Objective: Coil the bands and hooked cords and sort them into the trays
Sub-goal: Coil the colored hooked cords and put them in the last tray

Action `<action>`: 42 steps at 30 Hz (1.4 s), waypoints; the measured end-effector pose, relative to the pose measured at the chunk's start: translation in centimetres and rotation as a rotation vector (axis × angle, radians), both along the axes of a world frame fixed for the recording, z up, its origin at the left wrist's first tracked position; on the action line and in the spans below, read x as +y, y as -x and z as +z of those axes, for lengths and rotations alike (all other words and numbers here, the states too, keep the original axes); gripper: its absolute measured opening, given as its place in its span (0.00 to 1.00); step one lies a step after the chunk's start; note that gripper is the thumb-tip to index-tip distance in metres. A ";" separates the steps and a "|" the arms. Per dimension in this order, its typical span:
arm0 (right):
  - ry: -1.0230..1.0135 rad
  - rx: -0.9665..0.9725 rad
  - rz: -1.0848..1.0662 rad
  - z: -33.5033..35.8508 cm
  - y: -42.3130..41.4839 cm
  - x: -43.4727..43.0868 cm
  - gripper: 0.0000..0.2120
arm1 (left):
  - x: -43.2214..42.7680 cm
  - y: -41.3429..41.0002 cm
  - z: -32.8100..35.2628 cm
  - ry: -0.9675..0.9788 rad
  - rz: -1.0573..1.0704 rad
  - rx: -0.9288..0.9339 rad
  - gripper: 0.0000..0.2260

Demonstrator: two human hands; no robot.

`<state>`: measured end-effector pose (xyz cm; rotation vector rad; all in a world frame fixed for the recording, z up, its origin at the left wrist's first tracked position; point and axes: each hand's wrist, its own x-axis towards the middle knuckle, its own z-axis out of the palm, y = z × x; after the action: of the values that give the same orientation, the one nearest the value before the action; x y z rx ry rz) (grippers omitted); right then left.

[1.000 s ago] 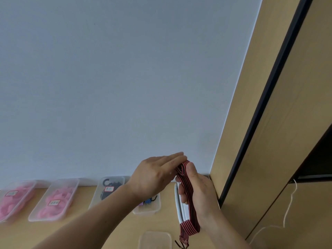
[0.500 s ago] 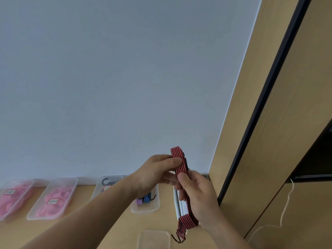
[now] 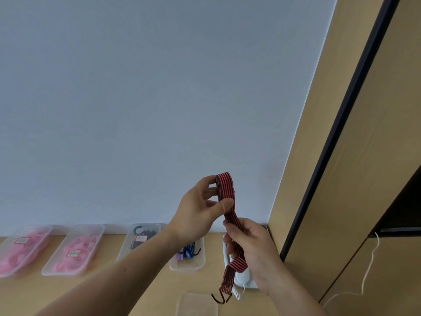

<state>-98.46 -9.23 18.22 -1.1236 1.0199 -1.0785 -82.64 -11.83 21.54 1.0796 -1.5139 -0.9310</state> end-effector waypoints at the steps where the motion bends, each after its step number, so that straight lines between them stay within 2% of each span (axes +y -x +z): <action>1: -0.020 -0.014 0.010 -0.1 0.0 0.0 0.05 | -0.1 -0.1 0.1 0.015 0.034 0.022 0.22; 4: -0.025 -0.008 0.003 -0.3 -0.1 -0.1 0.08 | -0.5 -0.6 0.4 0.054 0.073 0.052 0.22; 15: -0.029 0.053 -0.032 0.4 -0.6 0.1 0.11 | -0.1 -0.9 -1.2 0.177 0.081 -0.182 0.20; 18: -0.036 0.052 -0.035 0.7 -0.8 0.3 0.12 | 0.0 -0.6 -1.5 0.197 0.133 -0.179 0.19; 21: -0.025 0.013 -0.042 1.0 -0.7 0.3 0.13 | 0.2 -0.2 -1.6 0.266 0.158 -0.336 0.19; 23: -0.018 0.003 -0.032 1.0 -0.5 0.2 0.17 | 0.5 -0.3 -1.8 0.355 0.160 -0.480 0.20; 26: 0.002 0.010 -0.010 0.6 -0.3 0.2 0.30 | 0.9 -0.6 -1.9 0.483 0.159 -0.627 0.18; 31: -0.007 0.015 0.038 -0.2 -0.2 0.2 0.45 | 1.3 -0.8 -1.7 0.735 0.088 -0.788 0.19; 33: -0.016 -0.007 0.047 -0.3 -0.2 0.3 0.44 | 1.3 -0.9 -1.7 0.720 0.052 -0.789 0.19; 35: -0.014 -0.029 0.050 -0.3 -0.2 0.5 0.37 | 1.2 -1.0 -1.7 0.654 -0.006 -0.781 0.19; 39: -0.025 -0.068 -0.004 -0.2 -0.2 0.5 0.33 | 1.1 -0.9 -2.2 0.539 -0.058 -0.825 0.27; 41: -0.018 -0.076 -0.018 -0.1 -0.3 0.6 0.32 | 1.1 -0.9 -2.5 0.460 -0.072 -0.733 0.27; 42: -0.005 -0.082 -0.024 0.0 -0.3 0.6 0.31 | 1.2 -0.8 -2.5 0.379 -0.097 -0.623 0.26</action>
<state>-98.18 -8.63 18.24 -1.0572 0.9725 -1.1315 -81.81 -10.59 19.09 1.0689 -2.1612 -0.3419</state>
